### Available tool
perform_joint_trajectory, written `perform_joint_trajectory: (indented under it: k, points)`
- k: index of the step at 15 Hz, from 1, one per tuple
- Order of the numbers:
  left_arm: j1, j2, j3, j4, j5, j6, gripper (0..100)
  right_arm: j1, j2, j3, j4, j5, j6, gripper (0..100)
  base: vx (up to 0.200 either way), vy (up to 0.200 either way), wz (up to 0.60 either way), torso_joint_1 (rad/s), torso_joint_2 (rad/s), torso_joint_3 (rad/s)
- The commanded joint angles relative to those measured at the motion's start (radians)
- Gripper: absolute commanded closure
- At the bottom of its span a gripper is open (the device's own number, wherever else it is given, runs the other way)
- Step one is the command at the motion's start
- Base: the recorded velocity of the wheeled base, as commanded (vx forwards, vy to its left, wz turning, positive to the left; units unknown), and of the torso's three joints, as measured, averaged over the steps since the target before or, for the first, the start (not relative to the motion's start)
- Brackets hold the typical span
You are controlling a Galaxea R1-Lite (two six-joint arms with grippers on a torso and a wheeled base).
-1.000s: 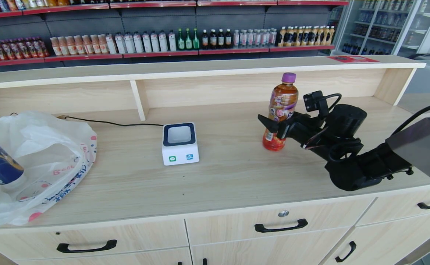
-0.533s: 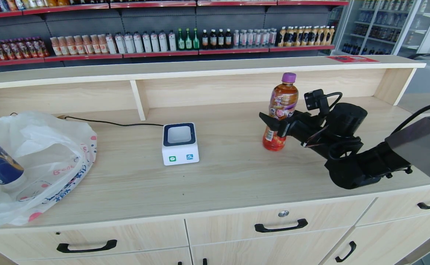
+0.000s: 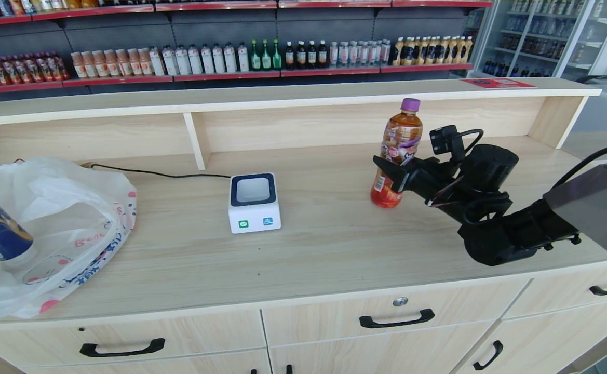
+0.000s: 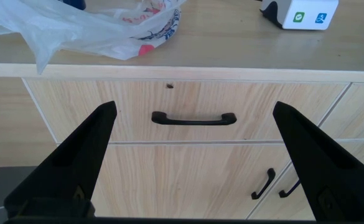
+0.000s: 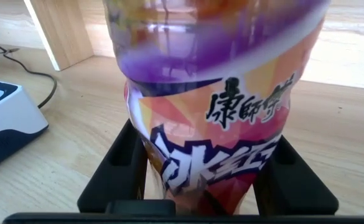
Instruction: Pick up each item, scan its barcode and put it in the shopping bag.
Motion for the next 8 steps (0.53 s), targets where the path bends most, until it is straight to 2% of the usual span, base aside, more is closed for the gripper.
perform_joint_trajectory:
  k: [1,8]
  points:
    - [0.000,0.000,0.000,-0.001,0.001,0.000,0,0.000,-0.007,0.000,-0.001,0.005,0.000,100,0.000,0.000,0.00,0.000,0.00,0.000]
    - [0.000,0.000,0.000,-0.001,0.001,0.000,0,0.002,-0.023,-0.028,0.001,0.015,0.000,100,0.000,0.000,0.00,0.000,0.00,0.000]
